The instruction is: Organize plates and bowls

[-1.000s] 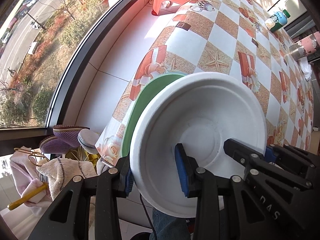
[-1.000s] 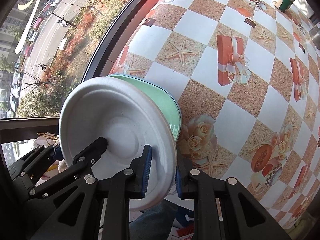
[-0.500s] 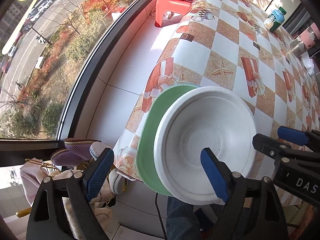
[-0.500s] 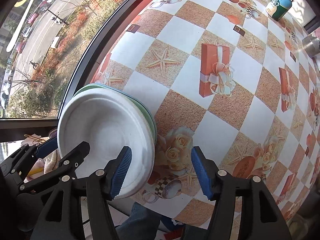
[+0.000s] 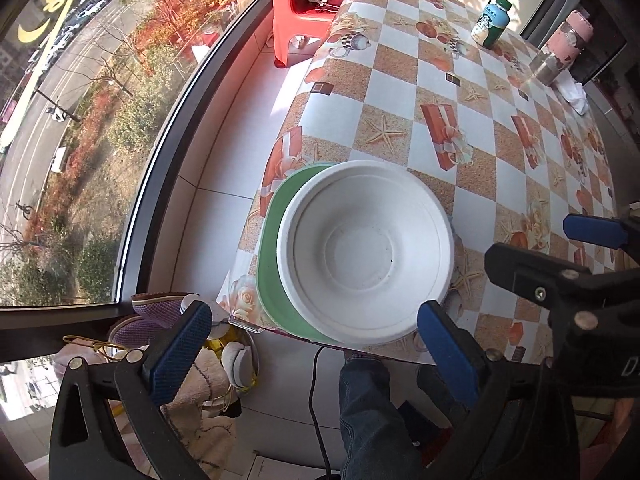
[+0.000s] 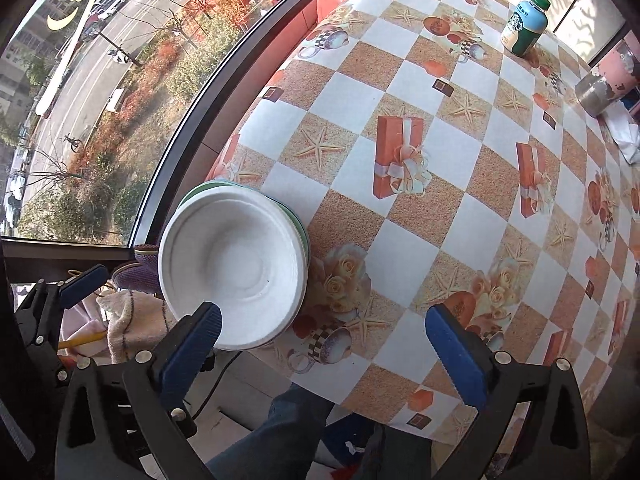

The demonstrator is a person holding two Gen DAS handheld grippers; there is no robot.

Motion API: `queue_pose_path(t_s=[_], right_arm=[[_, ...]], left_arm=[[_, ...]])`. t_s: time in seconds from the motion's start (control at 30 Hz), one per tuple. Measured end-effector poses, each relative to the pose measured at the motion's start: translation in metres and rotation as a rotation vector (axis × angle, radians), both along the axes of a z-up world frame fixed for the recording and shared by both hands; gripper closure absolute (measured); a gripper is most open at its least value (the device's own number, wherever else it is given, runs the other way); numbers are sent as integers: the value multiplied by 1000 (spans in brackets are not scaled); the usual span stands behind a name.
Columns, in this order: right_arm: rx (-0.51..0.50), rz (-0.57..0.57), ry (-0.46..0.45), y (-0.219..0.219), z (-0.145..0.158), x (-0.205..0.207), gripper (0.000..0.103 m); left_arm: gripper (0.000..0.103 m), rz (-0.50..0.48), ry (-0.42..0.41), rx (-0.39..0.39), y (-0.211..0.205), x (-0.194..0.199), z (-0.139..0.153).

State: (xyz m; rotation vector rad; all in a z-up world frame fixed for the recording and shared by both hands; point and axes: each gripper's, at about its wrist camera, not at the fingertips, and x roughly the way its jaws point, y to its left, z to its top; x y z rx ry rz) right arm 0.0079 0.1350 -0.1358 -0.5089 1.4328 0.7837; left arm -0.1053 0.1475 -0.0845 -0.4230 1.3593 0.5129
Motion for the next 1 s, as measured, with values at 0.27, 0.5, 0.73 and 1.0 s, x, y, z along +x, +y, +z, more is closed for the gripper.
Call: queue_pose_path(t_s=[0.27, 0.5, 0.73, 1.0], right_arm=[[-21, -45, -12, -5, -6, -3, 0], [-14, -40, -15, -7, -3, -4, 0], [-14, -38, -10, -7, -4, -6, 0], [-12, -37, -7, -6, -4, -6, 0]], left_arm=[[0, 3, 26, 10, -8, 2, 0], [0, -14, 24, 14, -12, 4, 2], [0, -14, 25, 17, -13, 5, 3], [0, -9, 28, 12, -12, 5, 3]])
